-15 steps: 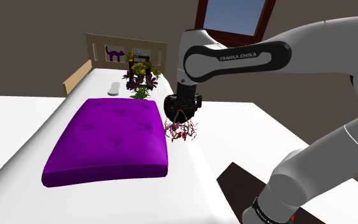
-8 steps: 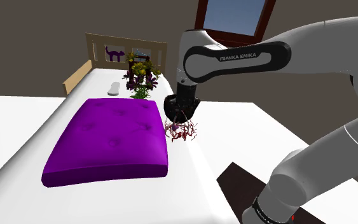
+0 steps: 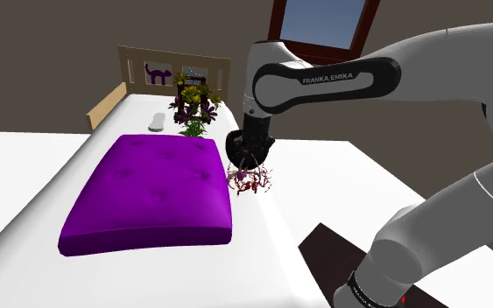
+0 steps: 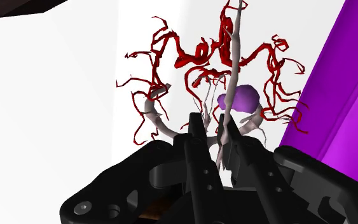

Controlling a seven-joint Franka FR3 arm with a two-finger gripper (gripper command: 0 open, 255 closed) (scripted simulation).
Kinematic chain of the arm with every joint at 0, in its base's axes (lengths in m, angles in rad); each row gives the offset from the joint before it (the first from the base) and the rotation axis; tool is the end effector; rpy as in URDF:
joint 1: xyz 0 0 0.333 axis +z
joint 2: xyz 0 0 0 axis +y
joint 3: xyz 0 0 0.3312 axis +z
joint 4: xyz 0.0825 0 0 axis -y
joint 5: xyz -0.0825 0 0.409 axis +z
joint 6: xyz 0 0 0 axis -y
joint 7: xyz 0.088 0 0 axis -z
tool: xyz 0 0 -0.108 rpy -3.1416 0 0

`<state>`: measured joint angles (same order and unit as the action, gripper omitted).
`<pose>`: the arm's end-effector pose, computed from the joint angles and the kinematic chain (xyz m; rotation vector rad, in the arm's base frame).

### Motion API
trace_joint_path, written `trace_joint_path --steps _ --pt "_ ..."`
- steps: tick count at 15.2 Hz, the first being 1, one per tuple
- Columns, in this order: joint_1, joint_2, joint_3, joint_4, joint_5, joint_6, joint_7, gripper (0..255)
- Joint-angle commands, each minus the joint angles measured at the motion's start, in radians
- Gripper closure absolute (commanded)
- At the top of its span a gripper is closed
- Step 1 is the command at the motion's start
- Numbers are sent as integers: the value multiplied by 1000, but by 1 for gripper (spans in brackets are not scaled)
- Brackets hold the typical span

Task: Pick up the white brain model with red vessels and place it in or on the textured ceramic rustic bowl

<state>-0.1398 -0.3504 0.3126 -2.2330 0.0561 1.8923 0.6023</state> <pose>0.4611 0.0953 0.5096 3.0074 -0.7130 0.0228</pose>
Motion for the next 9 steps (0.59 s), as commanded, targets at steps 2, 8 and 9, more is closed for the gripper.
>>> trace_joint_path --steps 2,8,9 --pt "-1 -4 -2 24 0 -27 -2 255" --pt "-3 -9 -8 100 -2 -108 -5 255" --pt "-3 -9 -9 114 -2 -121 -5 255"
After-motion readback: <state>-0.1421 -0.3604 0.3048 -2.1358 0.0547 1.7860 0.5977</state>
